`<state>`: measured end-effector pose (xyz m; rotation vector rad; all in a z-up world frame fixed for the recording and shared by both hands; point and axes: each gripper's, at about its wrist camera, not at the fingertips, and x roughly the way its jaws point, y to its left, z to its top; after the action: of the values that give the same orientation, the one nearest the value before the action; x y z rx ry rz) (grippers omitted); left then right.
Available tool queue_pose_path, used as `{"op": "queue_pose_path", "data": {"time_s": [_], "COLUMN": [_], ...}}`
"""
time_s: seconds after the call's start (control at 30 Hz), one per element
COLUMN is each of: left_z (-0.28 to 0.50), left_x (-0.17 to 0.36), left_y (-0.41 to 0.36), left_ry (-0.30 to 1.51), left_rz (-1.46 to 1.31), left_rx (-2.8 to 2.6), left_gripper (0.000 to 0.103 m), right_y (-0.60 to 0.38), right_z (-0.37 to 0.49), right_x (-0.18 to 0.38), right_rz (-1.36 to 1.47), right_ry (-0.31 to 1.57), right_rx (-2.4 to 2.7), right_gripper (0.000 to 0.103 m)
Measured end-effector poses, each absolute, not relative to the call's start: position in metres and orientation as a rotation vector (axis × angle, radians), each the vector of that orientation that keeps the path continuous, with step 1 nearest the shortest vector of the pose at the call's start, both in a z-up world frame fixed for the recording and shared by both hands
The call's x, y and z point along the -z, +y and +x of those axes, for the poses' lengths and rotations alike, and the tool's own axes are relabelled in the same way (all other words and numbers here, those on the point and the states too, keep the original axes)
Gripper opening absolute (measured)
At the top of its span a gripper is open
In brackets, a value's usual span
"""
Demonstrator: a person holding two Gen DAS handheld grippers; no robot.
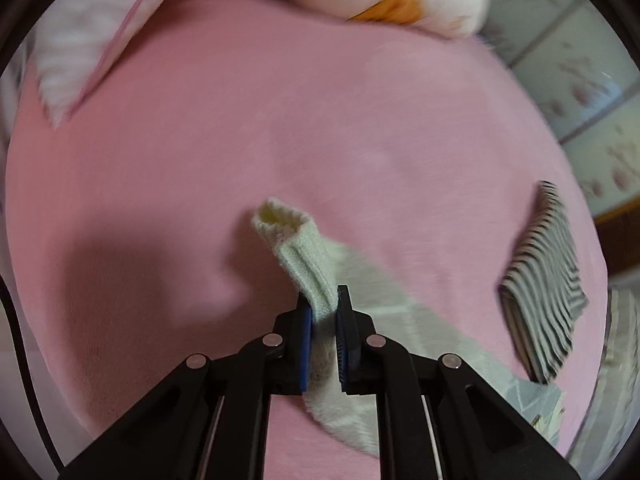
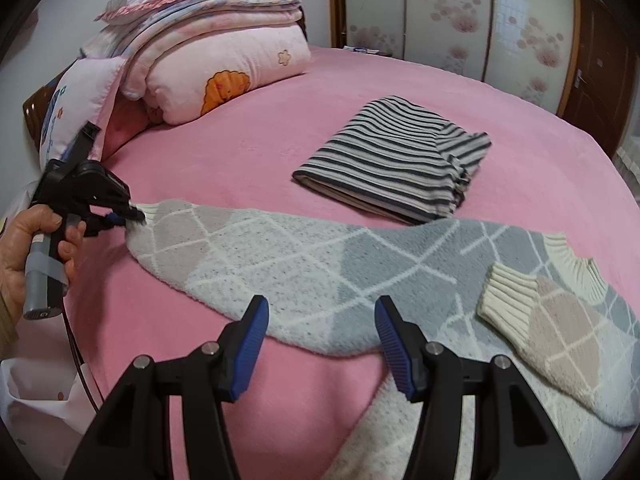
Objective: Fold small clothes
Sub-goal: 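Lift the cuff with the left gripper, lay sleeve across the body, open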
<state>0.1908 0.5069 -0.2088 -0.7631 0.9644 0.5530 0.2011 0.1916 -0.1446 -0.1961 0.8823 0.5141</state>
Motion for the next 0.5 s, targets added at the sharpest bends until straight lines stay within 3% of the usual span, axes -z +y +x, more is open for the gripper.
{"op": "queue_pose_path", "data": {"time_s": [0.5], "left_z": [0.175], "left_x": [0.097], "left_y": [0.308], "left_ry": [0.871], "left_rz": [-0.328], "left_rx": [-0.21], "left_gripper": [0.008], "right_y": [0.107], "right_z": [0.203], "right_x": [0.111], "right_rz": [-0.086], "right_ry": [0.856], "right_rx": [-0.364], "right_gripper": [0.056]}}
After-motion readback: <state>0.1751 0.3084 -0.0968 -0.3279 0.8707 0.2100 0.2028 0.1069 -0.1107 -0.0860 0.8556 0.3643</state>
